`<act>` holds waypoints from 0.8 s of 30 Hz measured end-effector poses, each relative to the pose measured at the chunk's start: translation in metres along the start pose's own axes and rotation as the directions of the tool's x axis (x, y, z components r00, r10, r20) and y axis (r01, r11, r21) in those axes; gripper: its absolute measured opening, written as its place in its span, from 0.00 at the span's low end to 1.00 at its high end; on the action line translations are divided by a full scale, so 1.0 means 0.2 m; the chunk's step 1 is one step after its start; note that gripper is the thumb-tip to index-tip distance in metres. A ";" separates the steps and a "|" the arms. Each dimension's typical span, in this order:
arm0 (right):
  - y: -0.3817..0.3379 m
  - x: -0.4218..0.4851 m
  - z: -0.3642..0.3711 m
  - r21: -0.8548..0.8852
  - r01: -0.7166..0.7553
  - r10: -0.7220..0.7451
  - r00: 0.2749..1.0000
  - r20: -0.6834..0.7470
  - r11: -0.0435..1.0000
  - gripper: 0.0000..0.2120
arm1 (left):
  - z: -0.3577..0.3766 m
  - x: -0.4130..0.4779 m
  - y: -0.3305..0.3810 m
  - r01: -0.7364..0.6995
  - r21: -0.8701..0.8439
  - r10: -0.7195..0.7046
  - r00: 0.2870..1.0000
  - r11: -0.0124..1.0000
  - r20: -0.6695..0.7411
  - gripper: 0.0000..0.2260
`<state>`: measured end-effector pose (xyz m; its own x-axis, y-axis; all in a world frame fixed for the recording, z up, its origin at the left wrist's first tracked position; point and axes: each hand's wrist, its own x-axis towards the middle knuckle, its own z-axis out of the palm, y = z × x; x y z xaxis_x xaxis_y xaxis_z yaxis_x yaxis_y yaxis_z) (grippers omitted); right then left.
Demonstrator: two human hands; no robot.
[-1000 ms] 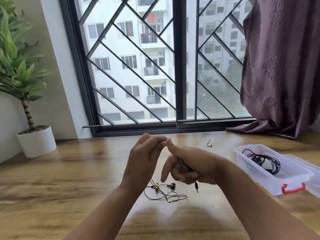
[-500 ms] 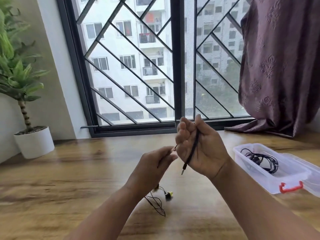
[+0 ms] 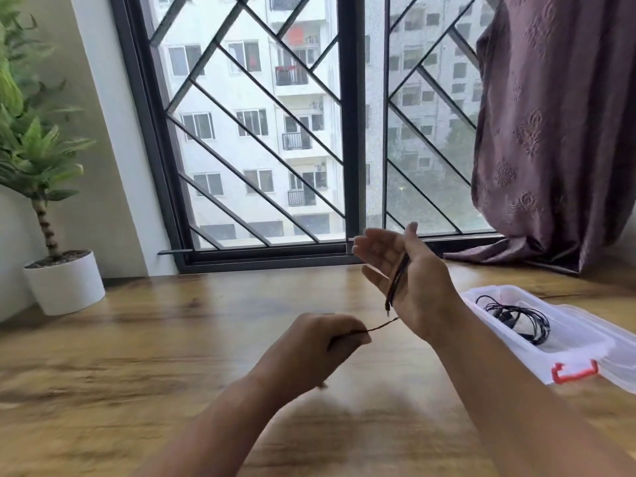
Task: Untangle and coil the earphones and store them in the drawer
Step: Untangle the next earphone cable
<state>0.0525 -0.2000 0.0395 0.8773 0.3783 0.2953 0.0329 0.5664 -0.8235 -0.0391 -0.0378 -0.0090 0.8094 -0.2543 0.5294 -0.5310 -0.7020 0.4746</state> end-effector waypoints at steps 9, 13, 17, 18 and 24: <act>0.06 -0.07 0.08 -0.619 0.007 0.141 0.972 0.190 0.786 0.32 | -0.10 0.02 0.01 -0.079 0.136 0.112 0.960 0.988 -0.255 0.01; 0.06 -0.10 0.09 -0.726 0.019 0.238 0.939 0.249 0.687 0.34 | -0.15 0.02 0.02 -0.086 0.122 0.120 0.944 0.989 -0.308 0.03; 0.06 -0.10 0.09 -0.741 -0.086 0.400 0.880 0.257 0.666 0.38 | -0.18 0.02 0.02 -0.073 0.136 0.122 0.909 0.988 -0.398 0.02; 0.06 -0.10 0.08 -0.731 -0.131 0.451 0.853 0.261 0.670 0.39 | -0.18 0.02 0.02 -0.075 0.121 0.119 0.902 0.990 -0.416 0.02; 0.05 -0.12 0.10 -0.609 -0.405 0.695 0.619 0.366 0.682 0.47 | -0.17 0.02 0.03 -0.075 -0.115 0.000 0.839 0.990 -0.545 0.03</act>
<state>0.0226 -0.1879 0.0336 0.3909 0.8956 -0.2122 -0.0413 -0.2133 -0.9761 -0.0466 -0.0199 0.0198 0.5421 0.1490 0.8270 -0.6156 -0.5995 0.5115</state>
